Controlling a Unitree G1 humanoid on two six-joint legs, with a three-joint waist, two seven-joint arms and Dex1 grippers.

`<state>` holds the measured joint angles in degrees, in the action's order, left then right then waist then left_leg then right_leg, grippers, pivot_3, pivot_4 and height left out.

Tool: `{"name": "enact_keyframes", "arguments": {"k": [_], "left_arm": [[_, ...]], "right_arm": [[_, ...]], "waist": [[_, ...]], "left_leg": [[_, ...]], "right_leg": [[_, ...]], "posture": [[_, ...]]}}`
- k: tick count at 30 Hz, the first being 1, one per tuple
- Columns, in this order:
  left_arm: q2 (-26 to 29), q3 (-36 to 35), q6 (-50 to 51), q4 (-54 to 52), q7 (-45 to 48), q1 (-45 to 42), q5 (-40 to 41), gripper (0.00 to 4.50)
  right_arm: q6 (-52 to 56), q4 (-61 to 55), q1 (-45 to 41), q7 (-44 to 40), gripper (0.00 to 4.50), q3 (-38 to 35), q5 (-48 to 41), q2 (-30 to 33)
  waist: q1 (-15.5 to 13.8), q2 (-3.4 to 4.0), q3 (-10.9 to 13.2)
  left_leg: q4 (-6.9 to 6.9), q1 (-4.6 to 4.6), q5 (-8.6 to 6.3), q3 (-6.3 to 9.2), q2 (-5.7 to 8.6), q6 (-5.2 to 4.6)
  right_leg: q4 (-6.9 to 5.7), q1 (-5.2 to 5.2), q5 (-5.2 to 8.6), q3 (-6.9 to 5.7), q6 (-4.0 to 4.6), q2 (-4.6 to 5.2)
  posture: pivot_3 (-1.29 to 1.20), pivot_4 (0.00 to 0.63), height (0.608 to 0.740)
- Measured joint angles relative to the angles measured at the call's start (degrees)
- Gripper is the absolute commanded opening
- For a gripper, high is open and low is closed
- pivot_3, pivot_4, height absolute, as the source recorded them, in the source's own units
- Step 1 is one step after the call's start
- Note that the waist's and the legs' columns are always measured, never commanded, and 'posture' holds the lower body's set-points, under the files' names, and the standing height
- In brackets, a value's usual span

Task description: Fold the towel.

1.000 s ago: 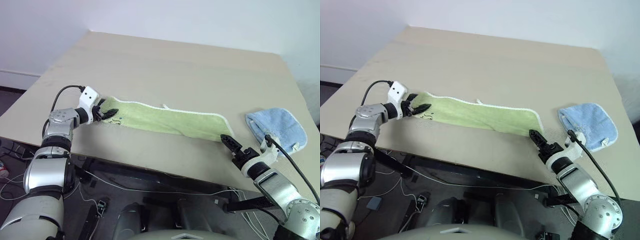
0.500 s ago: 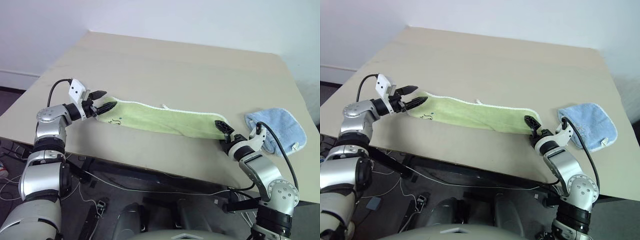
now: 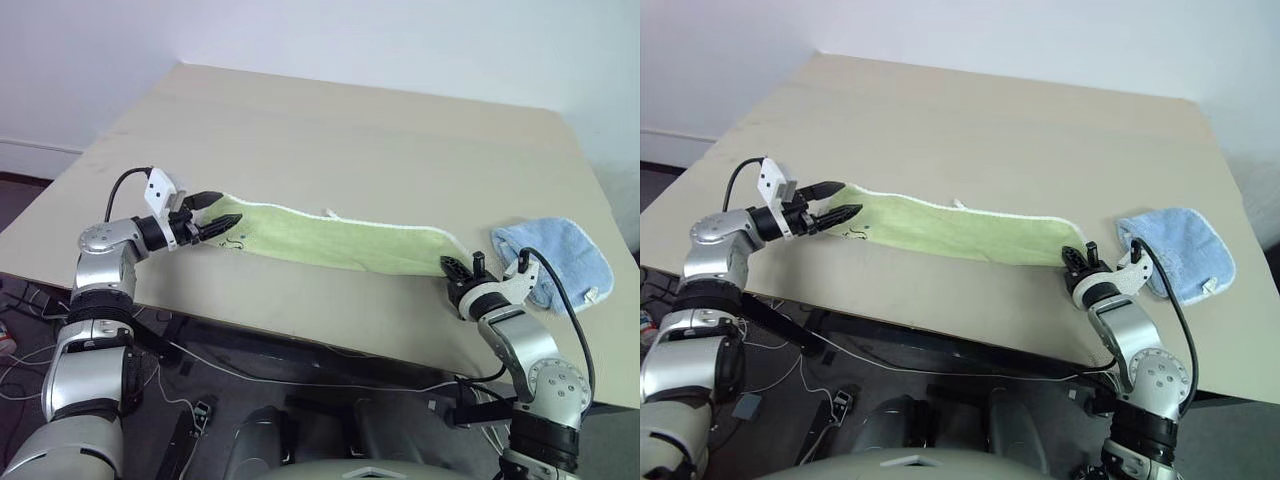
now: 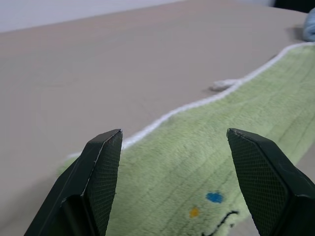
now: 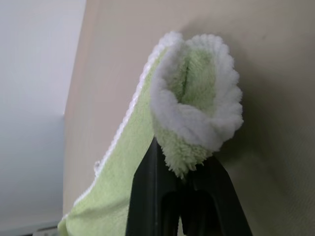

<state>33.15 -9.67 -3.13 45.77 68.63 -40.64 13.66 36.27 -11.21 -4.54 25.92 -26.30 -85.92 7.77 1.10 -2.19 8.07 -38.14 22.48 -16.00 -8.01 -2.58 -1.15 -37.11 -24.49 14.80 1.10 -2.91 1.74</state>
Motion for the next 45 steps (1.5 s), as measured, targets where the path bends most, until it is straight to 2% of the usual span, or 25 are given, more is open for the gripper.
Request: {"name": "enact_keyframes", "arguments": {"k": [4, 12, 16, 20, 26, 30, 34, 38, 45], "left_arm": [[-0.8, 0.8, 0.6, -1.6, 0.1, 0.5, 0.1, 3.54], [-3.0, 2.3, 1.6, -3.4, 0.1, 2.0, 0.6, 3.54], [-3.7, 2.4, 1.7, -3.9, 0.0, 2.2, 0.7, 3.54], [-4.7, 2.8, 1.7, -4.6, -0.1, 2.5, 0.7, 3.54], [-5.3, 3.3, 2.8, -6.9, -0.2, 3.9, 1.0, 3.54], [-6.1, 3.5, 4.1, -9.6, -0.6, 6.2, 1.8, 3.54], [-6.4, 3.8, 6.1, -13.5, -1.4, 9.1, 2.4, 3.54], [-7.0, 4.0, 8.1, -16.9, -2.3, 11.1, 3.3, 3.54], [-7.3, 4.2, 13.9, -24.4, -4.1, 16.0, 6.4, 3.54]], "right_arm": [[-0.4, -1.3, 2.5, -0.7, 0.03, -1.1, 0.6, 4.1], [1.4, -7.0, 3.7, -6.0, 0.03, -3.3, 8.8, 21.5], [4.8, -11.7, 1.6, -11.9, 0.03, 5.1, 18.6, 29.9], [6.3, -16.6, -2.5, -20.9, 0.03, 20.3, 34.3, 39.0], [6.3, -16.7, -8.8, -30.7, 0.03, 38.0, 51.0, 39.1], [6.4, -13.3, -11.1, -33.5, 0.03, 43.5, 57.5, 34.3], [6.4, -10.6, -11.8, -35.1, 0.03, 44.0, 62.7, 31.0], [6.8, -10.6, -11.6, -36.4, 0.94, 43.4, 64.4, 28.1], [7.5, -16.1, -6.8, -40.4, 3.31, 34.9, 60.8, 25.0]], "waist": [[-0.4, 0.05, 0.0], [0.4, 0.24, 0.1], [1.3, 0.24, 0.1], [1.4, 0.22, 0.1], [1.2, 0.19, 0.1], [1.1, 0.19, 0.1], [1.1, 0.19, 0.1], [1.2, 0.19, 0.1], [1.2, 0.20, 0.1]], "left_leg": [[0.01, 0.05, -0.03, 0.02, 0.05, -0.05], [0.01, -0.01, -0.03, 0.02, -0.02, -0.04], [0.01, 0.00, -0.02, 0.04, -0.02, -0.05], [0.00, 0.03, -0.03, 0.05, -0.02, -0.05], [-0.01, 0.09, -0.02, 0.06, 0.00, -0.05], [-0.02, 0.10, -0.02, 0.06, 0.00, -0.04], [-0.02, 0.11, -0.02, 0.06, 0.00, -0.04], [-0.01, 0.10, -0.02, 0.06, -0.01, -0.03], [-0.01, 0.10, -0.02, 0.06, -0.01, -0.03]], "right_leg": [[0.05, -0.01, 0.01, -0.02, 0.01, 0.07], [0.00, -0.03, 0.01, 0.03, 0.02, -0.03], [-0.01, -0.03, 0.01, 0.04, 0.01, -0.03], [0.00, -0.08, 0.01, 0.03, 0.01, -0.04], [0.02, -0.10, 0.02, -0.01, 0.01, -0.03], [0.01, -0.11, 0.01, -0.01, 0.01, -0.03], [0.01, -0.11, 0.01, -0.02, 0.00, -0.03], [0.00, -0.12, 0.01, -0.02, 0.00, -0.02], [0.00, -0.11, 0.01, -0.02, 0.00, -0.01]], "posture": [[0.00, 0.150, 0.722], [0.00, 0.150, 0.722], [0.00, 0.150, 0.722], [0.00, 0.150, 0.722], [0.00, 0.150, 0.722], [0.00, 0.150, 0.722], [0.00, 0.150, 0.722], [0.00, 0.150, 0.722], [0.00, 0.150, 0.722]]}}
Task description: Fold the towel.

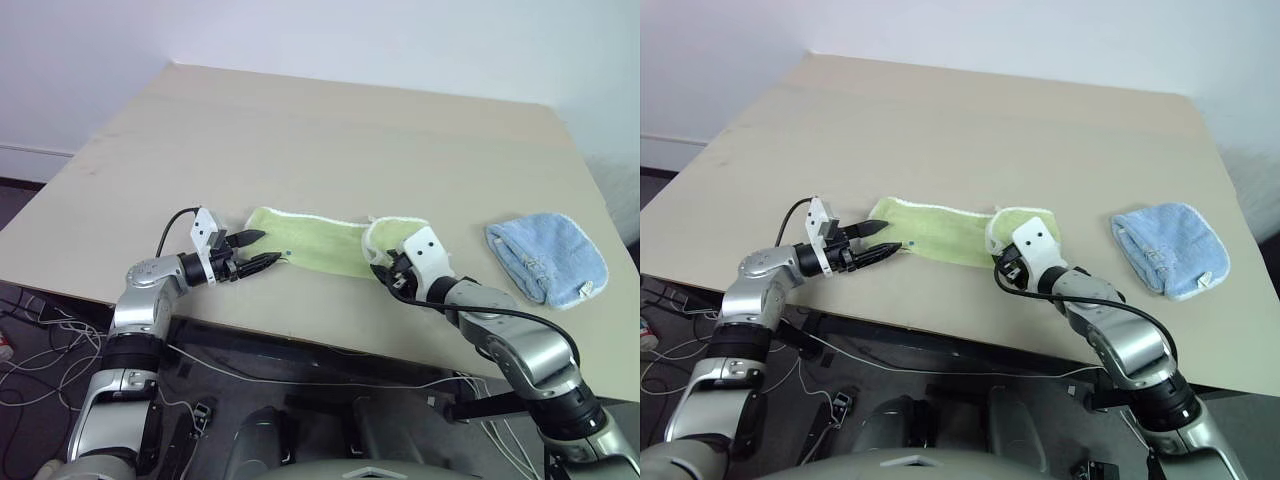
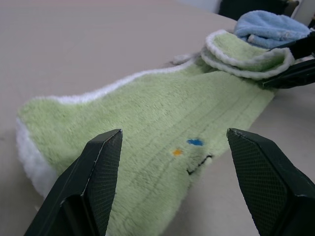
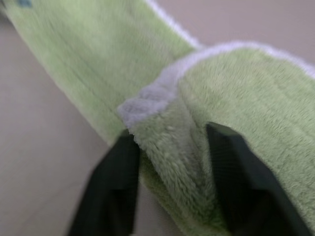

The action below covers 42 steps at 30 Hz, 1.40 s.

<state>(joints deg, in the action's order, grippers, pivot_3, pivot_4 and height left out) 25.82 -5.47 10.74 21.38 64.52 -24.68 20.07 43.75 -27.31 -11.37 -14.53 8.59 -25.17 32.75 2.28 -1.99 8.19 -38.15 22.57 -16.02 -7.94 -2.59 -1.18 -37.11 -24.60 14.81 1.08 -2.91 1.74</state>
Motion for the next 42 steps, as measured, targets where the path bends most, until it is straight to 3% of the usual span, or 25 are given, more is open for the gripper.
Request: {"name": "enact_keyframes", "arguments": {"k": [4, 5, 9, 14, 15, 20, 24, 29, 33, 42], "left_arm": [[-0.5, -2.4, 9.0, -5.9, -2.9, 3.1, 6.2, 3.54], [-0.7, -3.4, 11.6, -7.4, -4.0, 3.9, 7.9, 3.54], [-3.9, -7.3, 21.8, -14.7, -10.7, 8.1, 15.9, 3.54], [-8.2, -11.5, 30.3, -20.7, -20.3, 11.4, 24.3, 3.54], [-9.1, -12.4, 31.2, -22.1, -22.3, 12.2, 25.5, 3.54], [-12.3, -14.3, 33.5, -27.9, -30.3, 17.0, 29.2, 3.54], [-13.8, -15.3, 34.4, -31.2, -35.4, 20.8, 31.4, 3.54], [-13.8, -13.6, 33.7, -33.4, -40.8, 22.9, 28.8, 3.54], [-15.2, -13.7, 35.3, -33.7, -44.4, 21.6, 30.5, 4.42], [-18.6, -18.9, 40.5, -24.2, -54.7, 10.9, 38.3, 4.47]], "right_arm": [[0.5, -6.1, 3.8, -2.8, 3.31, -8.2, -6.0, -0.4], [0.6, -6.7, 4.3, -3.3, 3.10, -10.1, -7.4, -0.5], [1.1, -4.4, 2.7, -4.0, 1.96, -16.4, -11.3, -2.0], [-2.2, 9.2, -3.9, -5.4, 0.18, -15.3, -8.3, -5.7], [-3.8, 12.9, -5.1, -6.1, 0.02, -14.6, -7.2, -7.0], [-11.5, 28.8, -6.4, -9.7, 0.02, -7.6, 0.7, -9.9], [-15.6, 32.7, -7.2, -10.9, 0.02, -6.8, 3.6, -11.6], [-14.0, 30.8, -7.1, -11.9, 0.02, -8.8, 2.3, -12.0], [-11.9, 24.7, -7.2, -12.8, 0.00, -11.6, -0.1, -11.2], [-9.0, 15.3, -7.6, -12.3, 0.00, -13.8, -2.7, -10.7]], "waist": [[0.1, 0.00, 0.0], [0.1, -0.01, 0.0], [0.3, 0.00, 0.0], [0.2, 0.00, 0.0], [0.3, 0.00, 0.0], [0.1, 0.03, 0.0], [0.3, -0.06, -0.1], [0.2, 0.02, -0.1], [0.1, 0.40, -0.2], [-0.4, 0.67, -0.4]], "left_leg": [[0.00, -0.03, 0.00, 0.01, 0.00, 0.00], [0.00, -0.04, 0.00, 0.01, 0.00, 0.00], [0.00, -0.12, 0.00, 0.02, 0.00, 0.01], [0.03, -0.12, 0.00, 0.01, 0.00, 0.01], [0.04, -0.12, 0.00, 0.01, 0.00, 0.01], [0.04, -0.10, 0.00, 0.02, 0.03, 0.01], [0.04, -0.23, 0.01, 0.01, -0.01, 0.04], [0.05, -0.22, 0.00, 0.01, 0.01, 0.07], [0.07, -0.21, -0.01, 0.01, 0.03, 0.08], [0.06, -0.21, 0.00, 0.03, 0.09, 0.05]], "right_leg": [[0.00, 0.03, 0.00, 0.00, -0.01, 0.01], [0.00, 0.04, 0.00, 0.00, -0.01, 0.01], [-0.01, 0.09, -0.01, 0.02, -0.01, 0.00], [0.00, 0.08, 0.00, 0.02, 0.00, -0.04], [0.01, 0.09, 0.00, 0.03, 0.00, -0.05], [0.02, 0.08, 0.00, 0.03, 0.00, -0.02], [-0.01, 0.18, -0.01, 0.04, 0.04, -0.04], [0.00, 0.16, 0.07, 0.06, 0.22, 0.03], [0.00, 0.15, 0.08, 0.05, 0.24, 0.10], [0.02, 0.18, 0.08, 0.04, 0.24, 0.08]], "posture": [[0.00, 0.150, 0.722], [0.00, 0.150, 0.722], [0.00, 0.150, 0.722], [0.00, 0.150, 0.722], [0.00, 0.150, 0.722], [0.00, 0.150, 0.722], [0.00, 0.150, 0.722], [0.00, 0.150, 0.722], [0.00, 0.150, 0.722], [0.00, 0.150, 0.722]]}}
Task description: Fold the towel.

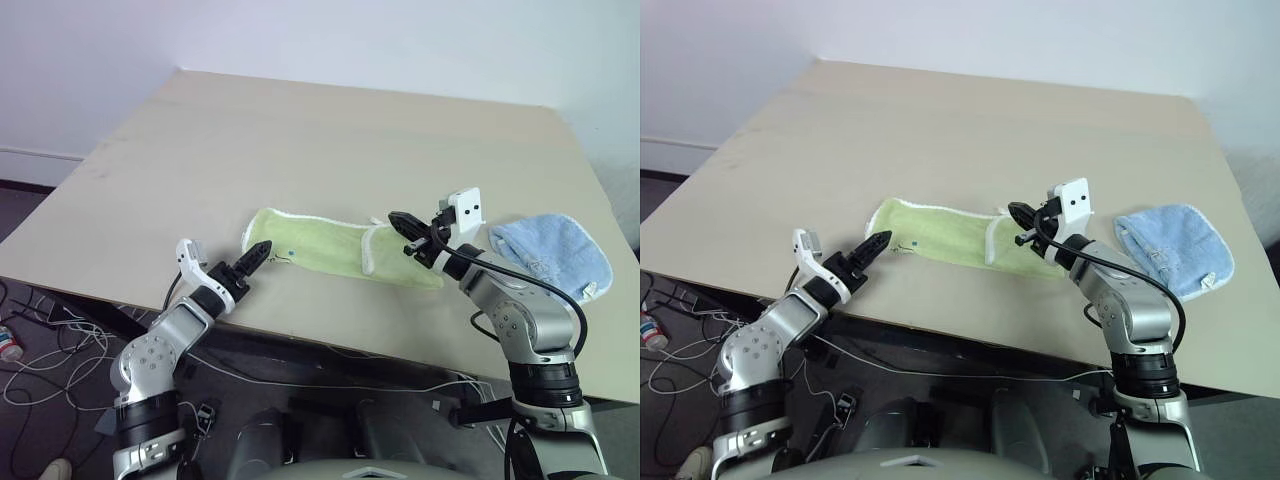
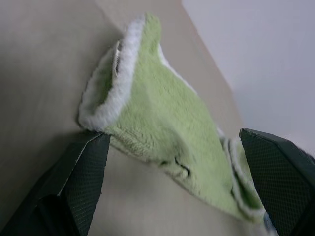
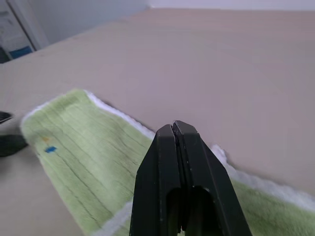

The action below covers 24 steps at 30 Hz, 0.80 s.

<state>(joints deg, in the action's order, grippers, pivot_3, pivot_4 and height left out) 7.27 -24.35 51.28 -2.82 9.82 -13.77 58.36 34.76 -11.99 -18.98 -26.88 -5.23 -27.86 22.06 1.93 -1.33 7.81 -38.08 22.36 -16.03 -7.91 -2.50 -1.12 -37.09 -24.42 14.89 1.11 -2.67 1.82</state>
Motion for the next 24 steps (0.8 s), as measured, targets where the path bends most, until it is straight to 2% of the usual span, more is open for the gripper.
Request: {"name": "enact_keyframes", "arguments": {"k": [5, 8, 18, 21, 24], "left_arm": [[-0.9, -1.1, 0.7, 7.0, -3.8, -6.7, 0.8, 4.47], [-1.1, -1.3, 0.7, 9.2, -4.4, -8.3, 0.9, 3.86], [-0.7, -2.5, 1.0, 10.9, -7.2, -9.2, 1.7, 0.35], [-0.9, -3.6, 2.4, 8.2, -8.9, -7.6, 4.3, 0.60], [-0.7, -3.9, 4.4, 5.5, -11.4, -4.7, 6.6, 1.58]], "right_arm": [[1.1, -2.5, 0.8, 1.4, 0.00, -1.5, -0.4, 0.2], [1.6, -3.8, 1.3, 2.1, 0.00, -2.2, -0.5, 0.4], [2.0, -5.0, 2.3, 3.6, 0.00, -2.5, -0.5, 0.4], [2.0, -5.7, 2.8, 3.9, 0.00, -2.5, -0.5, 0.4], [2.0, -5.7, 3.0, 4.1, 0.00, -2.5, -0.5, 0.3]], "waist": [[-0.9, 0.00, 0.0], [-1.0, 0.00, 0.0], [-1.0, 0.00, 0.0], [-0.6, -0.02, 0.0], [-0.4, -0.04, 0.0]], "left_leg": [[0.00, 0.01, 0.00, 0.00, 0.01, -0.01], [0.00, 0.02, 0.00, 0.00, 0.02, -0.01], [0.07, 0.04, 0.00, 0.01, 0.01, 0.00], [0.12, 0.04, -0.01, 0.00, -0.01, 0.00], [0.19, 0.06, 0.00, 0.01, -0.01, 0.01]], "right_leg": [[0.03, 0.00, 0.00, -0.01, -0.01, -0.03], [0.05, 0.00, 0.01, -0.01, -0.01, -0.02], [0.09, -0.04, 0.01, 0.00, 0.00, -0.01], [0.09, -0.07, 0.01, 0.01, 0.00, -0.02], [0.11, -0.12, 0.01, 0.02, 0.00, -0.02]], "posture": [[0.00, 0.150, 0.722], [0.00, 0.150, 0.722], [0.00, 0.150, 0.722], [0.00, 0.150, 0.722], [0.00, 0.150, 0.722]]}}
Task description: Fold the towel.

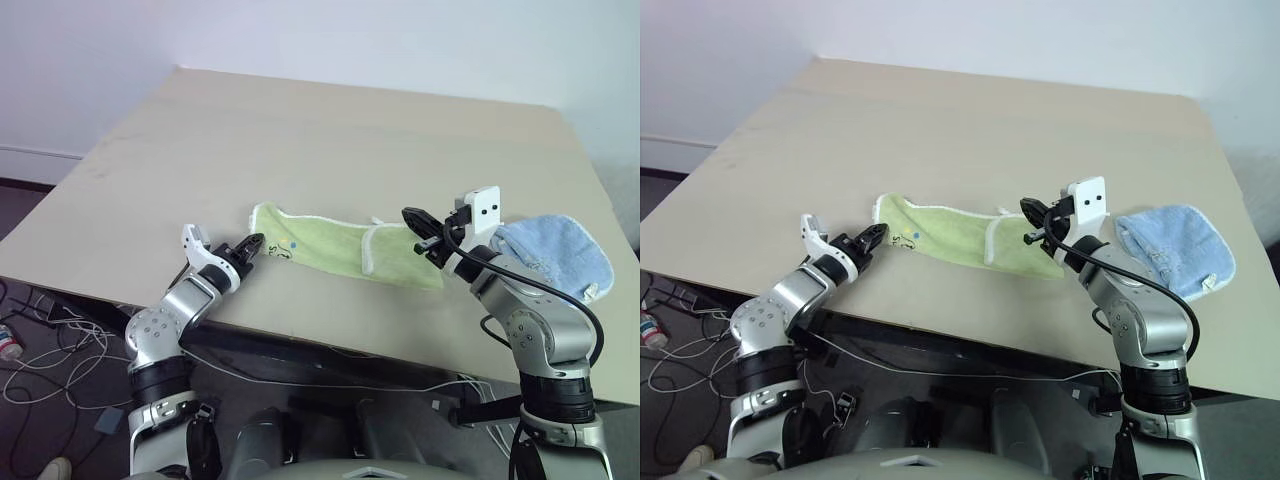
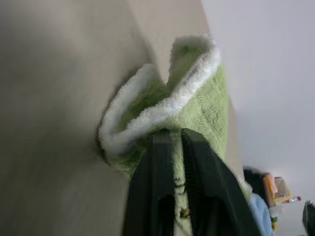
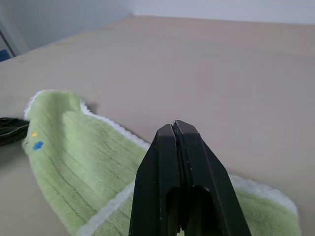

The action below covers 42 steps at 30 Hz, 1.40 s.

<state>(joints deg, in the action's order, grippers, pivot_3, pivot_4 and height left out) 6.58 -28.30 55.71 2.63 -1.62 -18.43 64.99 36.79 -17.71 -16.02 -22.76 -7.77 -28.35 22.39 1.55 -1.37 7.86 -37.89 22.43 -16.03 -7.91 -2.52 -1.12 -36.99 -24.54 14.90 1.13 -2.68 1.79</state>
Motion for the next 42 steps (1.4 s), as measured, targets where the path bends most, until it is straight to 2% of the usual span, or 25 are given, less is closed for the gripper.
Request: {"name": "enact_keyframes", "arguments": {"k": [8, 9, 17, 24, 27, 37, 38, 42], "left_arm": [[-0.8, -1.7, 2.4, -6.1, -9.6, 2.7, 11.2, 4.34], [-1.0, -1.7, 2.3, -6.3, -10.8, 2.7, 12.2, 4.45], [-3.2, -1.0, -0.6, -7.9, -24.2, 2.2, 18.7, 4.45], [-3.2, 0.7, -2.3, -4.8, -28.5, -0.8, 20.4, 4.45], [-2.8, 0.9, -2.3, -1.7, -28.6, -2.6, 20.6, 3.80], [-2.0, 1.1, -3.9, 3.3, -26.3, -4.7, 19.2, 0.17], [-2.1, 1.2, -3.9, 3.0, -26.0, -4.8, 19.2, 0.03], [-1.8, 1.2, -4.1, 2.9, -25.4, -4.8, 19.0, 0.03]], "right_arm": [[-0.4, 0.2, 0.3, -0.1, 0.00, 0.8, 0.2, -1.0], [-0.5, 0.2, 0.3, -0.1, 0.00, 1.0, 0.3, -1.1], [-1.0, 1.7, 0.3, -0.4, 0.00, 1.9, 0.9, -1.6], [-1.1, 2.2, 0.3, -0.4, 0.00, 1.9, 1.2, -2.0], [-1.2, 2.2, 0.3, -0.4, 0.00, 1.9, 1.2, -2.2], [-1.5, 2.2, 0.5, 0.3, 0.00, 1.8, 1.2, -2.2], [-1.5, 2.2, 0.5, 0.4, 0.00, 1.8, 1.2, -2.2], [-1.8, 2.2, 0.8, 0.6, 0.00, 1.8, 1.2, -2.3]], "waist": [[0.0, -0.08, 0.1], [0.0, -0.08, 0.1], [-0.3, -0.08, 0.0], [-0.8, 0.07, 0.0], [-1.1, 0.19, -0.1], [-1.1, 0.22, -0.1], [-1.1, 0.23, -0.1], [-0.9, 0.24, -0.1]], "left_leg": [[0.00, 0.03, 0.00, 0.00, 0.00, 0.01], [0.00, 0.02, 0.00, 0.00, 0.00, 0.01], [0.01, 0.02, -0.01, 0.00, 0.01, 0.01], [0.01, -0.01, -0.01, 0.00, 0.02, 0.01], [0.01, 0.00, -0.01, 0.07, 0.02, 0.01], [0.23, 0.13, -0.09, 0.16, 0.04, 0.16], [0.24, 0.12, -0.09, 0.16, 0.05, 0.17], [0.32, 0.10, -0.09, 0.15, 0.05, 0.19]], "right_leg": [[0.02, -0.03, 0.00, 0.00, 0.01, 0.00], [0.02, -0.02, 0.00, 0.00, 0.01, 0.01], [0.08, -0.01, 0.01, 0.01, 0.02, 0.00], [0.20, 0.08, 0.03, -0.01, 0.07, 0.01], [0.46, 0.22, 0.03, -0.09, 0.08, 0.02], [0.75, 0.18, 0.02, -0.17, 0.12, 0.10], [0.75, 0.18, 0.01, -0.17, 0.12, 0.11], [0.77, 0.17, -0.01, -0.17, 0.16, 0.11]], "posture": [[0.00, 0.150, 0.722], [0.00, 0.150, 0.722], [0.00, 0.150, 0.722], [0.00, 0.150, 0.722], [0.00, 0.150, 0.722], [0.00, 0.150, 0.722], [0.00, 0.150, 0.722], [0.00, 0.150, 0.722]]}}
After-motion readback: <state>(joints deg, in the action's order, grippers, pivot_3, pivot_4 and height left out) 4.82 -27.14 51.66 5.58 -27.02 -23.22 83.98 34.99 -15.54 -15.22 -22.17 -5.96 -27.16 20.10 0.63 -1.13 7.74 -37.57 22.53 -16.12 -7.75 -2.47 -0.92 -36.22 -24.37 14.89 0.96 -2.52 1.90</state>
